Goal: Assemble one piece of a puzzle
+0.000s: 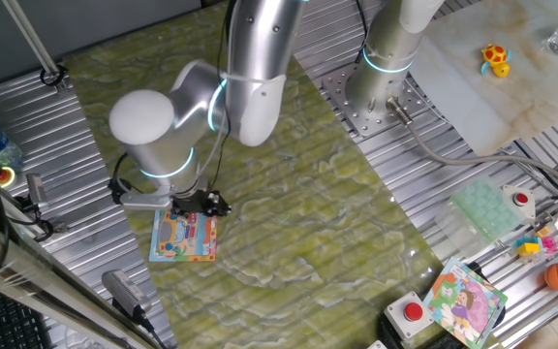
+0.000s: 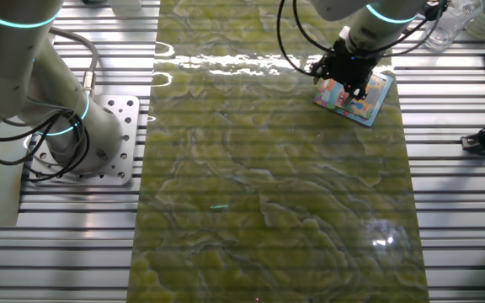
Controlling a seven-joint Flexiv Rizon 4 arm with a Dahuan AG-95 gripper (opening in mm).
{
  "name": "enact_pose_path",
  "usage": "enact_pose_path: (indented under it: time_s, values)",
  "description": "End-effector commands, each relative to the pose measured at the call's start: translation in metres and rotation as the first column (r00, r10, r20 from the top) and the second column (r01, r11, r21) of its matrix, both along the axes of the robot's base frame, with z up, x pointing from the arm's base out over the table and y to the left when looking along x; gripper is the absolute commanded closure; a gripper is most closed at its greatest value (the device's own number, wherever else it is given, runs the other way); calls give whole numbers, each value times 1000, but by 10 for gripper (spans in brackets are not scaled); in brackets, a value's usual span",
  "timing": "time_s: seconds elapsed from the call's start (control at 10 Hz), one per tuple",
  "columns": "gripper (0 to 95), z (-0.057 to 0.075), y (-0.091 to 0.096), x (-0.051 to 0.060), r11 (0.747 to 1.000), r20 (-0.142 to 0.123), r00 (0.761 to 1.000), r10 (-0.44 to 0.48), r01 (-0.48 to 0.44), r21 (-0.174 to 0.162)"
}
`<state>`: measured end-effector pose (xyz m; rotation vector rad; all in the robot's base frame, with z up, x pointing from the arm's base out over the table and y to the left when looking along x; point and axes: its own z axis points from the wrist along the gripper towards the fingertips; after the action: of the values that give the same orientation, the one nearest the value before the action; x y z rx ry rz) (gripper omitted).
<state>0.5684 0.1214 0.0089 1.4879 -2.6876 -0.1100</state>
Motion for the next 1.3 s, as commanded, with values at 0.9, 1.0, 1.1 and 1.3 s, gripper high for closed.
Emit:
enact_pose_path:
  time_s: [0.9,1.0,1.1,1.3]
  values:
    - [190,-5,4,13,999,6,999,-43,43,-28]
    - [190,-4,3,14,999,0,999,-37,37,-11]
    - [190,-1,3,13,999,-3,999,-34,34,-11]
    - [190,14,3,12,999,-16,999,-39,39,-3]
